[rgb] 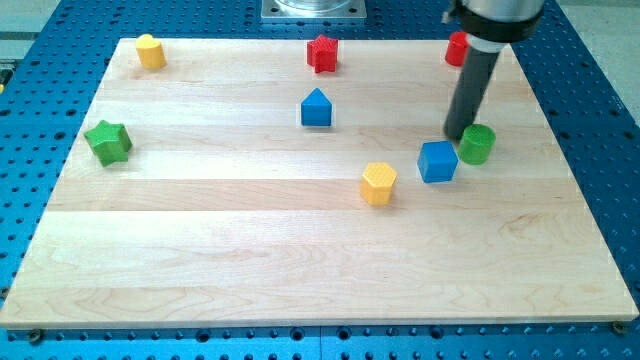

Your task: Push the yellow hexagon to the bottom right corner

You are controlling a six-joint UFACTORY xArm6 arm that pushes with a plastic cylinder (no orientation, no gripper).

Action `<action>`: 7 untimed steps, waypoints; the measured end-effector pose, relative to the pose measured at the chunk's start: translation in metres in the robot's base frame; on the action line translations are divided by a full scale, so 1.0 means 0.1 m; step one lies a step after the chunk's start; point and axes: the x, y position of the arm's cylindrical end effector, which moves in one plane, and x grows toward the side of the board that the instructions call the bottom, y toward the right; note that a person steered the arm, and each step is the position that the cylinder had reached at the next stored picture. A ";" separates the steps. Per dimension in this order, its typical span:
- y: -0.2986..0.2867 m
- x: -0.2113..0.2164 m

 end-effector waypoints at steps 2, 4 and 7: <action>0.32 -0.43; 0.35 -0.56; 0.35 -0.57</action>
